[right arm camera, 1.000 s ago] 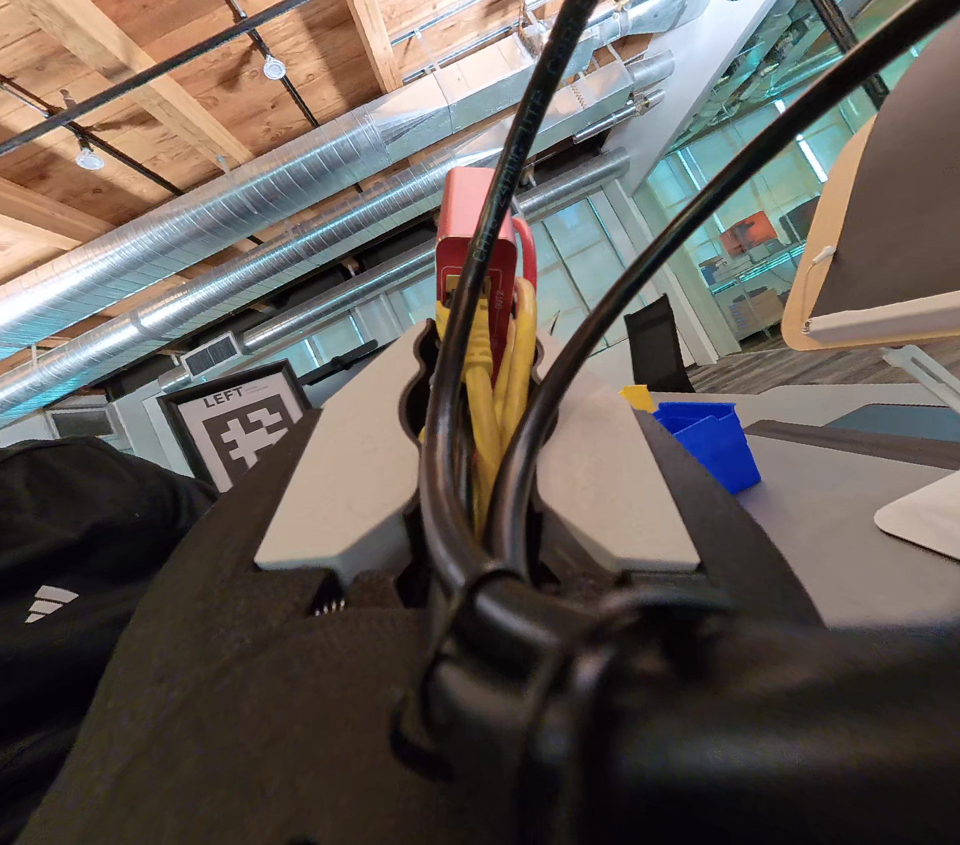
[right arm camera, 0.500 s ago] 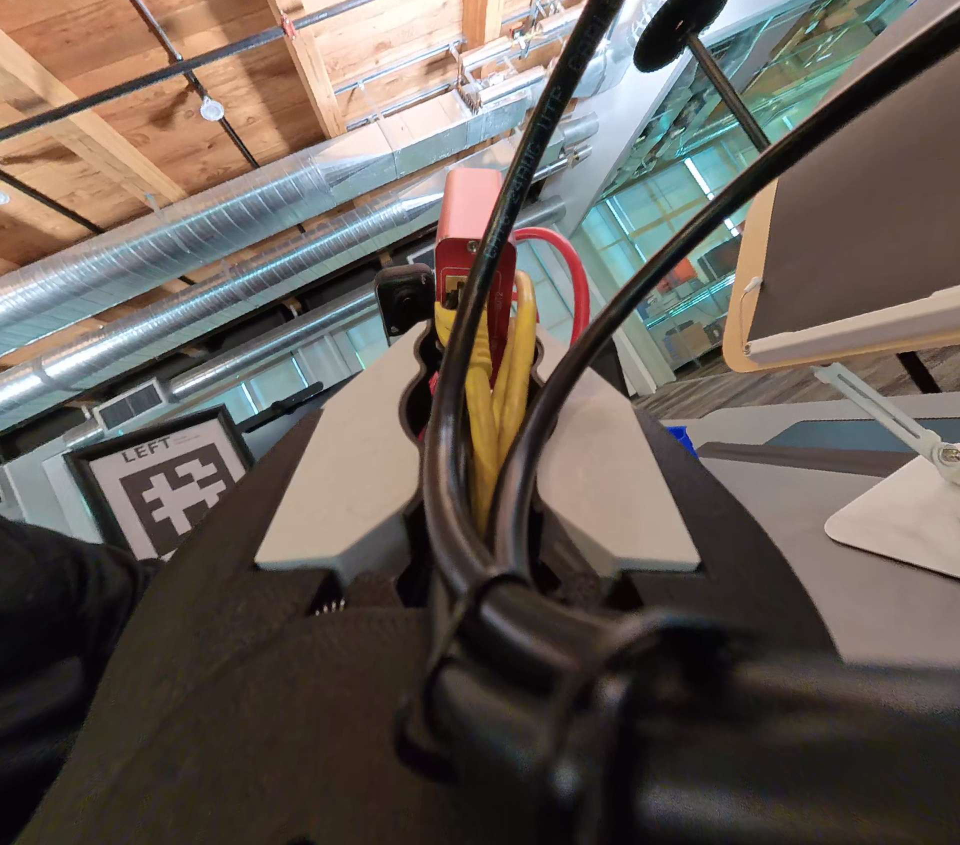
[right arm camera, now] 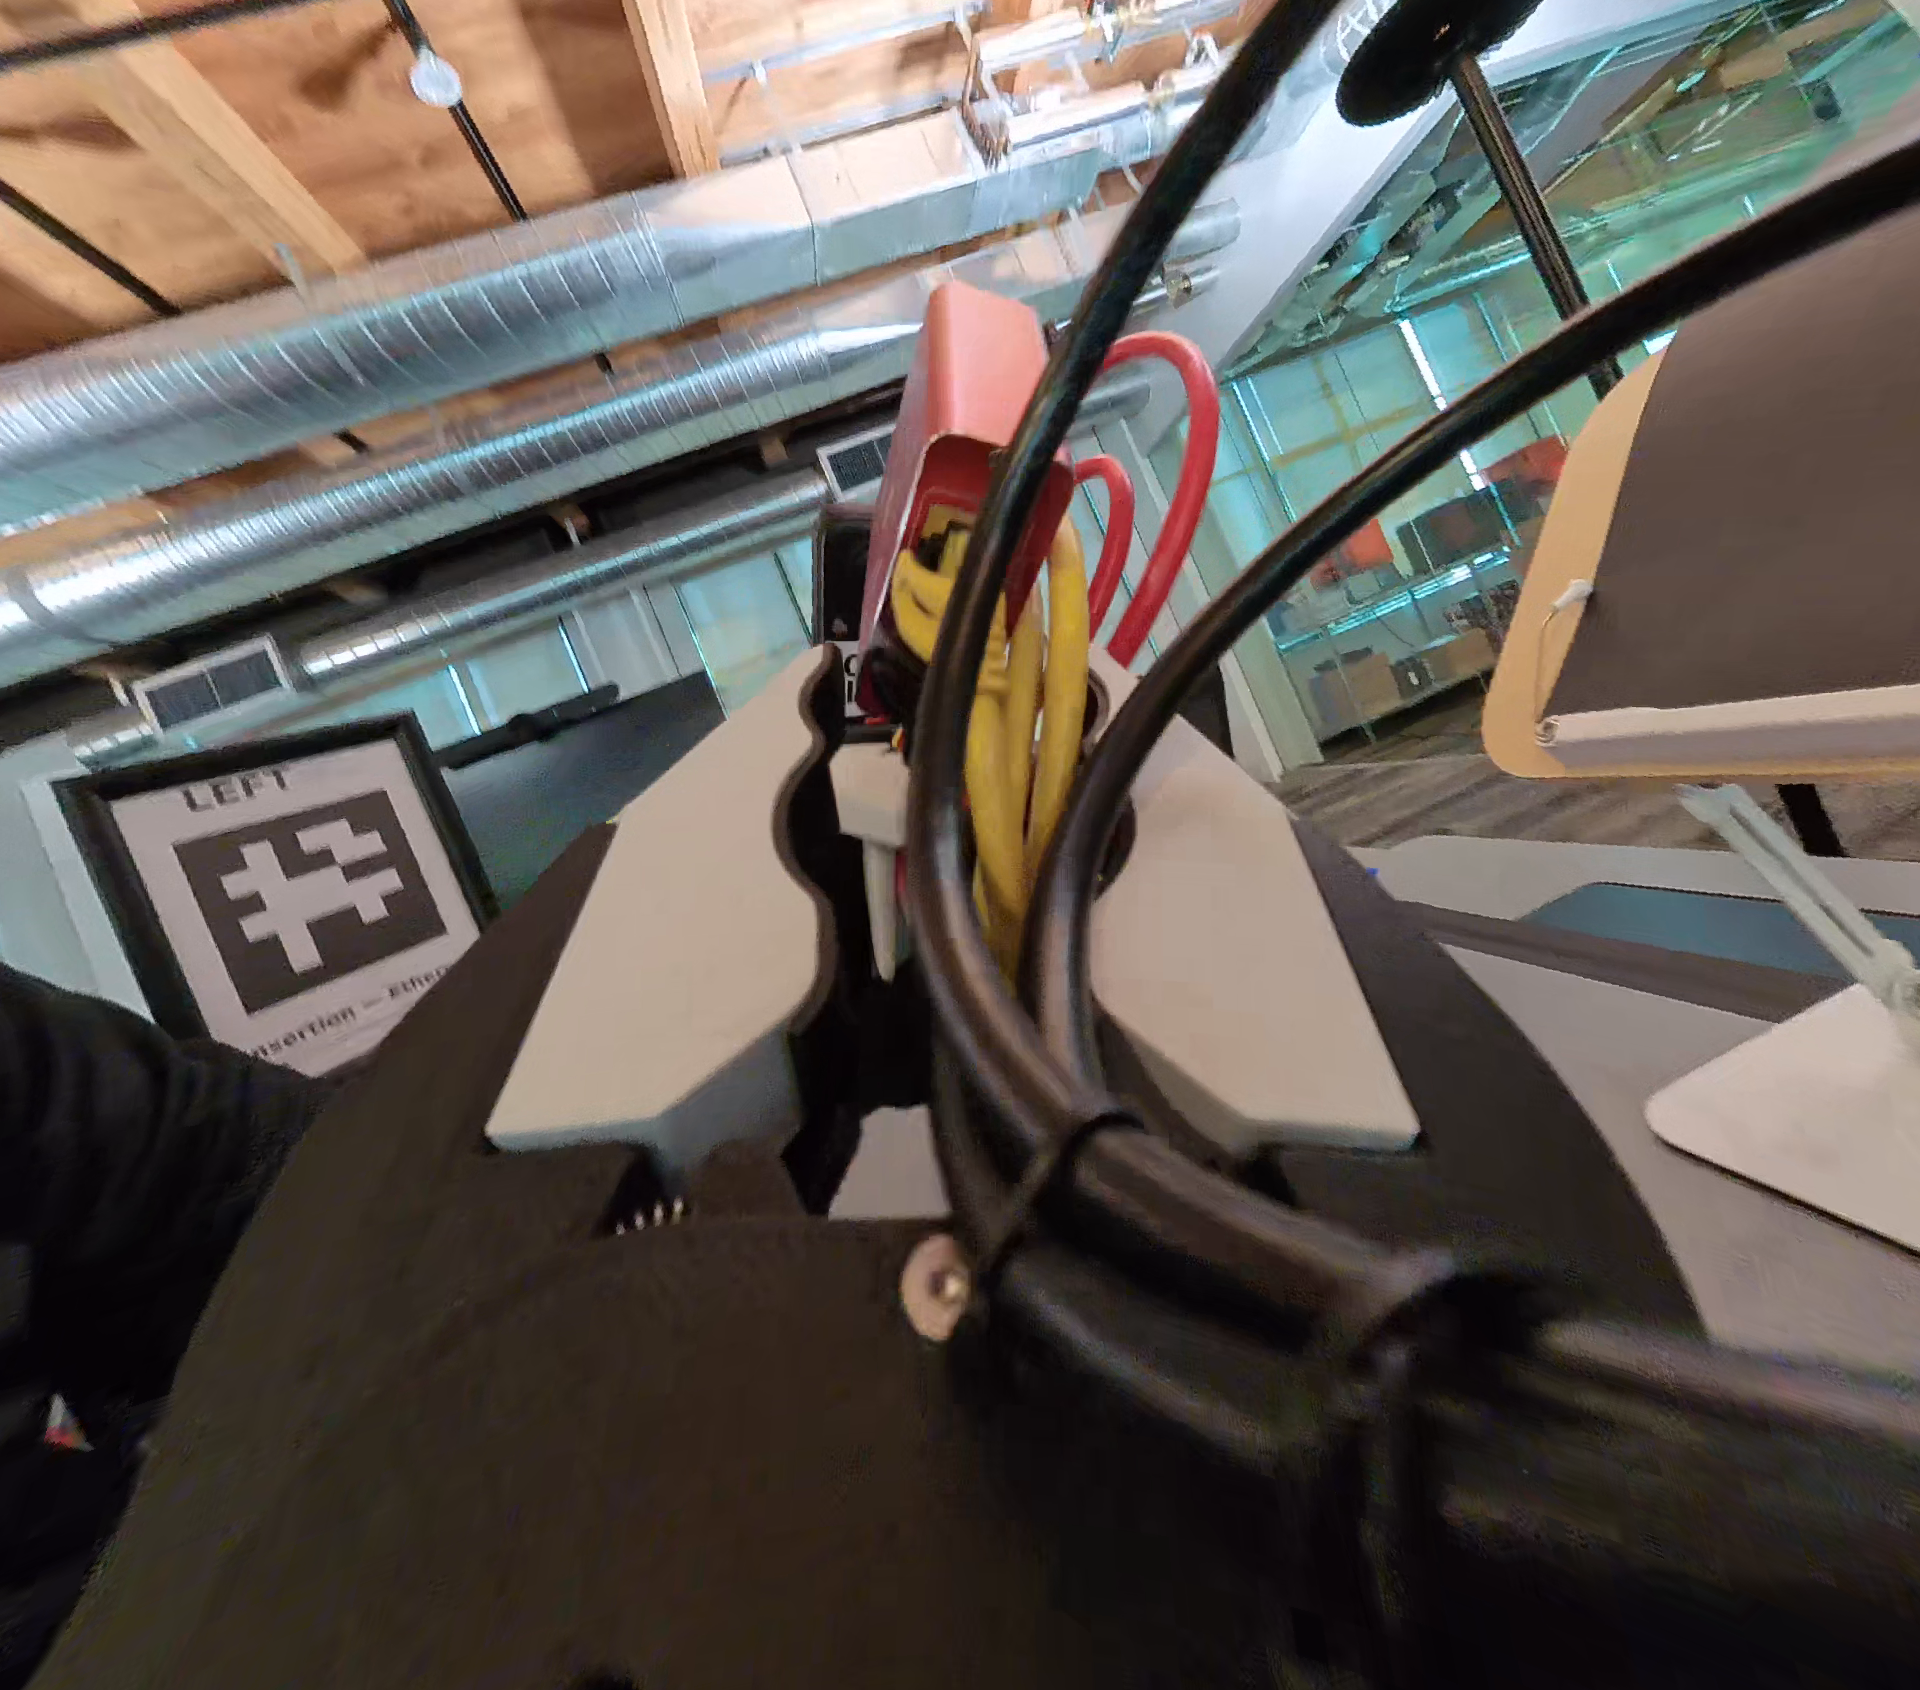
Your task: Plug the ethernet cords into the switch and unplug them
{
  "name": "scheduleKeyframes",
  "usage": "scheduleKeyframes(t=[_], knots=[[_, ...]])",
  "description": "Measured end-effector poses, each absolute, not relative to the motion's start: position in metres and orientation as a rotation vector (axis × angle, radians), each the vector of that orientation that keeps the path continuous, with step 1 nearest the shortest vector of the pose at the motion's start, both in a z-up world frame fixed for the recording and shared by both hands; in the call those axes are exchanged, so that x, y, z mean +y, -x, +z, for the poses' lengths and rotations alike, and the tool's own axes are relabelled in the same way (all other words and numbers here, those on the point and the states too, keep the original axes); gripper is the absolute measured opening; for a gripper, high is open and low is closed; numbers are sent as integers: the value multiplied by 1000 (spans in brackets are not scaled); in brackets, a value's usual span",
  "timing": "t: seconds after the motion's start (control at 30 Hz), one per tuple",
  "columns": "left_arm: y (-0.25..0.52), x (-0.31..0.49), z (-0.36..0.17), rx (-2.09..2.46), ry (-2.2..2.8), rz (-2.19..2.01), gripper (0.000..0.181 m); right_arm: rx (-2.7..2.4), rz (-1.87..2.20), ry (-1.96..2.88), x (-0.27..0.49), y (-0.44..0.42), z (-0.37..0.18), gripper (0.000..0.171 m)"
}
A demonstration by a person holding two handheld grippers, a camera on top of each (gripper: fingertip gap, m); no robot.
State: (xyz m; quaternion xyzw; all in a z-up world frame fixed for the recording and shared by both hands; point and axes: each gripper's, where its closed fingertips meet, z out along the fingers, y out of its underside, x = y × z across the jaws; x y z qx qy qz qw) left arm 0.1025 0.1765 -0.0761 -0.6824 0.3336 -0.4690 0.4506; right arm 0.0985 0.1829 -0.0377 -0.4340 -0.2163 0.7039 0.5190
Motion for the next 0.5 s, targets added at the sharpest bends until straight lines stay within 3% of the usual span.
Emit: scheduleKeyframes(t=[0.03, 0.23, 0.33, 0.5], knots=[[-101, 175, -69, 812, 1651, -1201, 17, -538, 1671, 1060, 183, -97, -39, 48], [-82, 177, -47, 797, 1575, -1150, 14, -649, 1607, 1138, 177, -85, -43, 62], [-69, 180, -40, 800, 1571, -1100, 14, -777, 1557, 1309, 176, -69, -71, 71], [-46, 181, -27, 784, 1563, -1048, 15, -1295, 1489, 1508, 125, -61, -116, 51]])
